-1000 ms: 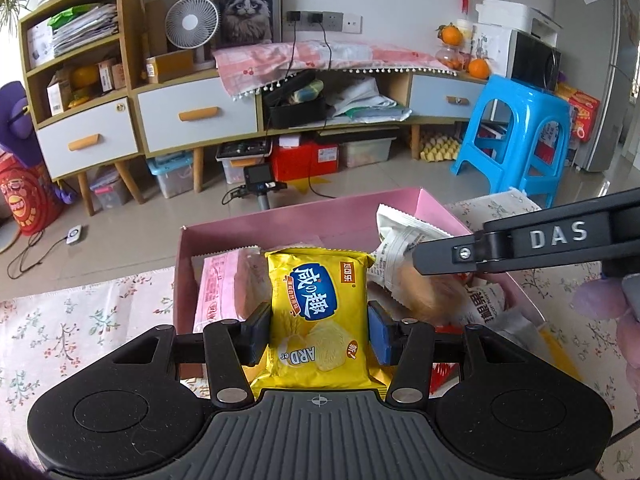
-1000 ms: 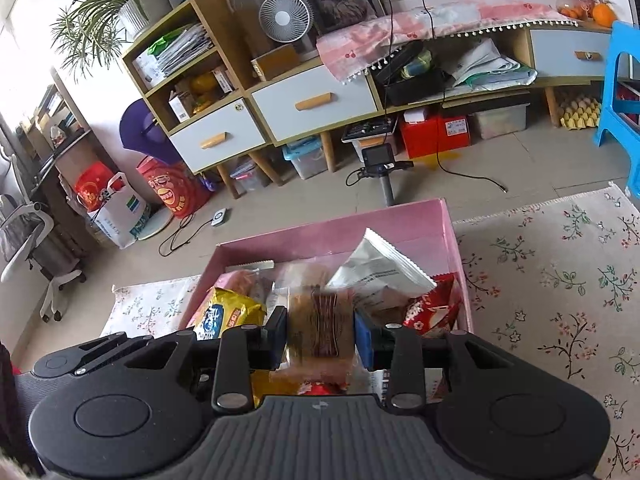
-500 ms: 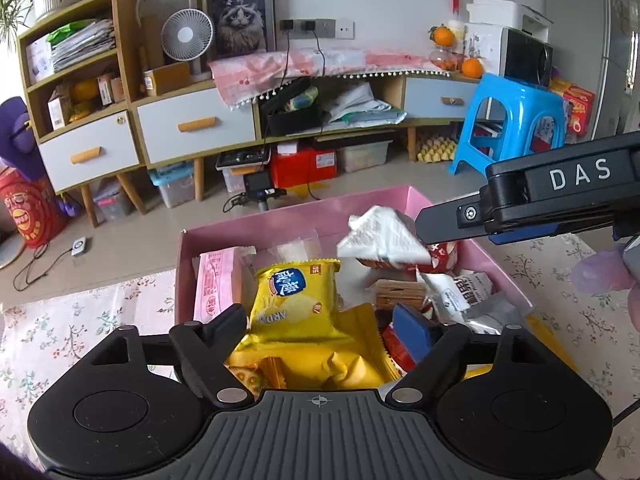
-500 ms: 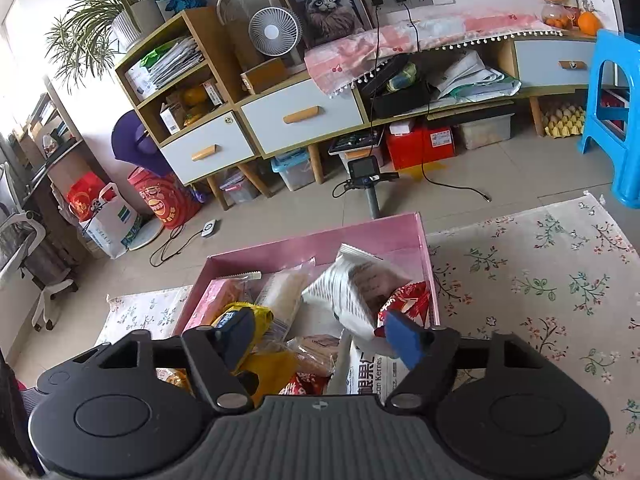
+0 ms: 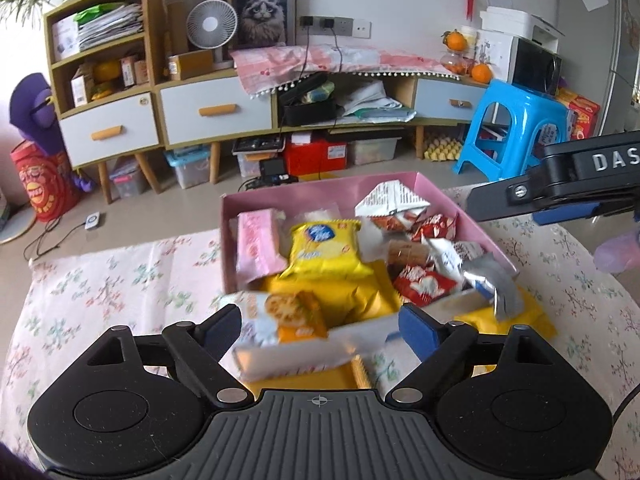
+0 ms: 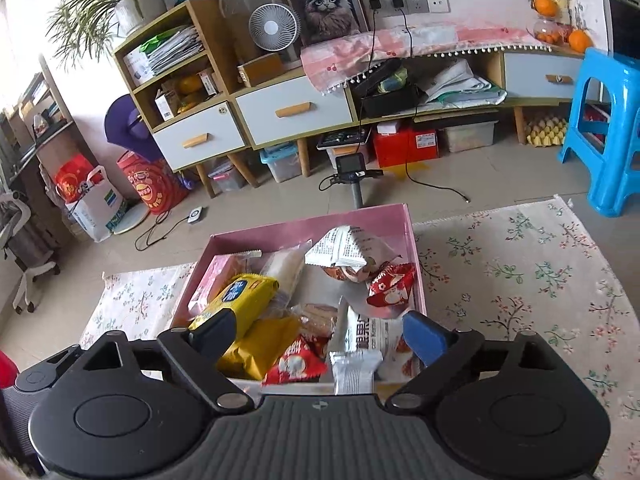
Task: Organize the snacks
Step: 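Open both grippers to drop the chip bag and pastry cake into the box, then withdraw both grippers from the box toward the table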
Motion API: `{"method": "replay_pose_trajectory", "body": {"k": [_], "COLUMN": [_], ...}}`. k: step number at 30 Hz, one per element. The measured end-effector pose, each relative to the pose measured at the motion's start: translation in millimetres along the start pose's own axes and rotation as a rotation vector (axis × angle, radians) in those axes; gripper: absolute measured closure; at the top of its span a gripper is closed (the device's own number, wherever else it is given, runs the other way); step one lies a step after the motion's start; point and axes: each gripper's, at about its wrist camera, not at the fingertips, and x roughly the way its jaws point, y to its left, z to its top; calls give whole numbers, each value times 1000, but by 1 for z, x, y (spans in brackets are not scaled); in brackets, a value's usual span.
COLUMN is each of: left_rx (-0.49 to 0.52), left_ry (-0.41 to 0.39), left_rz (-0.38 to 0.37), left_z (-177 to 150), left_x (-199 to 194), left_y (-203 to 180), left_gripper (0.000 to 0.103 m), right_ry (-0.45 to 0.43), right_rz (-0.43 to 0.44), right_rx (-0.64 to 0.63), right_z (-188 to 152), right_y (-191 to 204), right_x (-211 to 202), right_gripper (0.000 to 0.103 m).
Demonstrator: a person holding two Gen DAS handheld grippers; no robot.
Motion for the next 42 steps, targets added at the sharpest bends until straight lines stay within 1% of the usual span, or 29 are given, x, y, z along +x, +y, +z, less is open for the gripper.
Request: {"method": "replay_pose_trajectory", "body": {"k": [3, 4, 7, 16, 21, 24, 26, 30, 36, 39, 42], "left_rx": [2, 3, 5, 53, 53, 71, 86, 123, 150, 147, 115], "left_ry": [5, 7, 16, 56, 53, 49, 49, 56, 93, 107, 112], "left_rz": [5, 6, 8, 7, -15, -21, -26, -48, -47, -33, -30], "left_z": [-7, -10, -17, -38, -52, -59, -63, -71, -87, -92, -93], "left_x": [-10, -13, -23, -45, -56, -62, -65, -70, -64, -57, -51], "left_y": [4, 5, 8, 8, 5, 2, -1, -7, -11, -9, -3], "left_gripper": [15, 14, 11, 9, 8, 7, 7, 6, 6, 6, 6], "right_ry": [-1, -1, 0, 11, 13, 12, 14, 20, 1, -3, -9], "right_rz": [-10, -11, -12, -51, -40, -45, -50, -77, -88, -113, -153], "right_rx": [-27, -33, -46, -108, -108, -126, -154, -254, -347, -381, -424], "right_z": [-4, -6, -13, -38, -53, -62, -68, -82, -96, -102, -108], "right_y": [7, 9, 16, 32, 34, 35, 36, 44, 48, 48, 47], "right_x": [-9, -12, -21, -41, -49, -52, -55, -62, -74, -73, -70], "right_gripper": [19, 18, 16, 11, 11, 11, 11, 11, 11, 11, 11]}}
